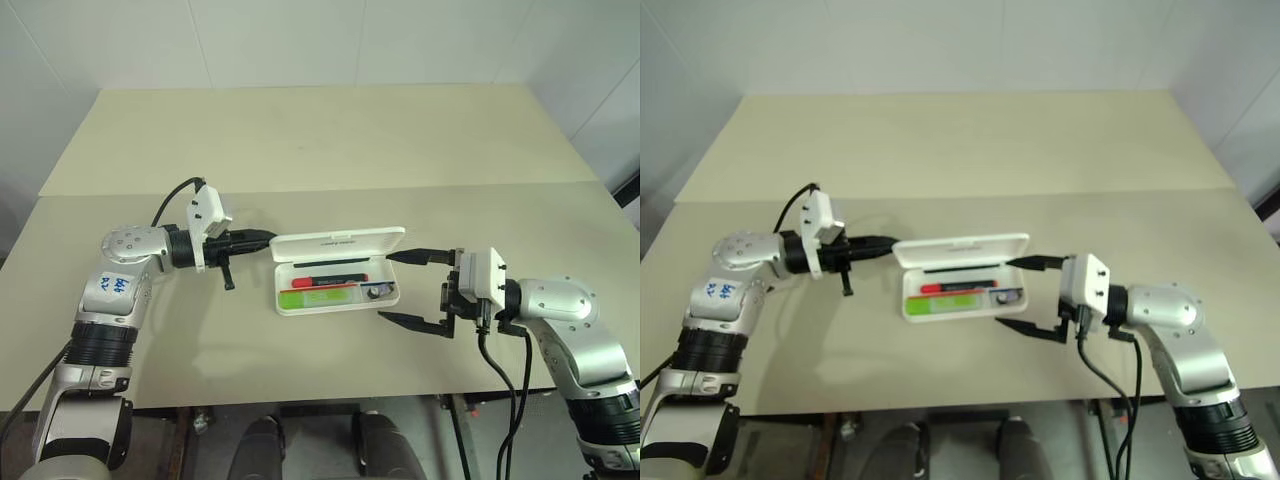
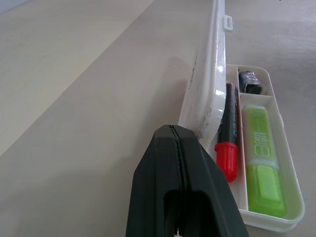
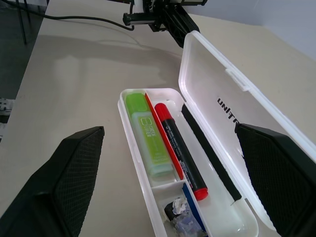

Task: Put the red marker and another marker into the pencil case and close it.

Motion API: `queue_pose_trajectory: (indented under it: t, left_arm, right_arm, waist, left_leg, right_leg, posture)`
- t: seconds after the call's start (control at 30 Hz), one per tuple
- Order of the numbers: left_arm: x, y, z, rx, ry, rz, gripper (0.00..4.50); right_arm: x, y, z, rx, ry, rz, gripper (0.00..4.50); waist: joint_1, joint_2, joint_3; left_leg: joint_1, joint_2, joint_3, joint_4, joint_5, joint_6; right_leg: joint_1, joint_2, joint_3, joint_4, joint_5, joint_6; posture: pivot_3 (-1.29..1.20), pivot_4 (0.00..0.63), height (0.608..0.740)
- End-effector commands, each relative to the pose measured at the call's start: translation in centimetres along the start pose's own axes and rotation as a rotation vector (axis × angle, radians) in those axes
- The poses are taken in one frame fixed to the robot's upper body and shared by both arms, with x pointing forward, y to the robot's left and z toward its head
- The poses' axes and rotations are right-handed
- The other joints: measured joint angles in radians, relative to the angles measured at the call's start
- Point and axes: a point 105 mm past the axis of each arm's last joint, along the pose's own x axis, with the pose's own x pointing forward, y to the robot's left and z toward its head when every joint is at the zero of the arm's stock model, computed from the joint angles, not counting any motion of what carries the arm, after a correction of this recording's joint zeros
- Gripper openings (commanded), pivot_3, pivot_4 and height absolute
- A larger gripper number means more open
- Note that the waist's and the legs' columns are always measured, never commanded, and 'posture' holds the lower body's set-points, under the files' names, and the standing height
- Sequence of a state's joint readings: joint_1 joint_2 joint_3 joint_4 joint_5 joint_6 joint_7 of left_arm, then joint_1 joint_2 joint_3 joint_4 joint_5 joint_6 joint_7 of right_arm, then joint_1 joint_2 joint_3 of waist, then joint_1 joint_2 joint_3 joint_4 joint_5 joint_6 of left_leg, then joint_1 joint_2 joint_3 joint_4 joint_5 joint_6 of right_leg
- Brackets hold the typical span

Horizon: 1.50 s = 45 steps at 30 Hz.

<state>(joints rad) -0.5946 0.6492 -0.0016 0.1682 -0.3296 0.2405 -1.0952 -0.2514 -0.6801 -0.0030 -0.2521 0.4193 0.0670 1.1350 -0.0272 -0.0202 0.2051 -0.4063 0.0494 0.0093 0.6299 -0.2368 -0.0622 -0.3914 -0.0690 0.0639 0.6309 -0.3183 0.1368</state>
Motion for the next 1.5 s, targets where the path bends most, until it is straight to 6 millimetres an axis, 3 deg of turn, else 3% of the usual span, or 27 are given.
queue_pose_trajectory:
  t: [0.03,0.23,0.6,1.23,1.5]
  left_arm:
    - [-0.7,-1.2,0.8,0.089,0.026,-0.093,0.02]
    - [-0.4,-1.8,0.3,0.107,0.055,-0.147,0.02]
    - [2.2,-3.6,-1.0,0.113,0.08,-0.251,0.02]
    - [5.7,-4.3,-3.1,0.075,0.208,-0.29,0.02]
    - [6.5,-6.0,-3.1,0.044,0.221,-0.327,0.02]
  right_arm:
    - [0.2,0.2,1.0,-0.044,-0.031,0.003,4.5]
    - [0.3,0.0,1.1,-0.05,-0.034,-0.01,4.5]
    - [0.4,0.1,1.2,-0.043,-0.04,-0.033,4.5]
    - [-1.7,0.7,-0.2,0.037,0.093,-0.028,4.5]
    - [-1.6,1.2,-0.1,0.054,0.097,-0.03,4.5]
  waist:
    - [-0.001,0.0,0.0]
    - [0.0,0.0,0.0]
    - [0.001,0.0,0.0]
    - [0.002,0.0,0.0]
    - [0.001,-0.001,0.0]
  left_leg:
    - [0.0,0.0,0.0,0.0,0.0,0.0]
    - [0.0,0.0,0.0,0.0,0.0,0.0]
    - [0.0,0.0,0.0,0.0,0.0,0.0]
    - [0.0,0.0,0.0,0.001,0.0,0.0]
    - [0.001,0.0,-0.001,0.001,0.001,0.0]
  right_leg:
    - [0.0,0.0,0.0,0.0,0.0,0.0]
    - [0.0,0.0,0.0,0.0,0.0,0.0]
    - [0.0,0.0,0.0,0.0,0.0,0.0]
    - [0.001,0.0,0.0,0.0,0.0,0.0]
    - [0.002,0.001,0.0,0.001,0.0,0.0]
  posture:
    - [0.0,0.15,0.74]
    - [0.0,0.15,0.74]
    - [0.0,0.15,0.74]
    - [0.0,0.15,0.74]
    - [0.0,0.15,0.74]
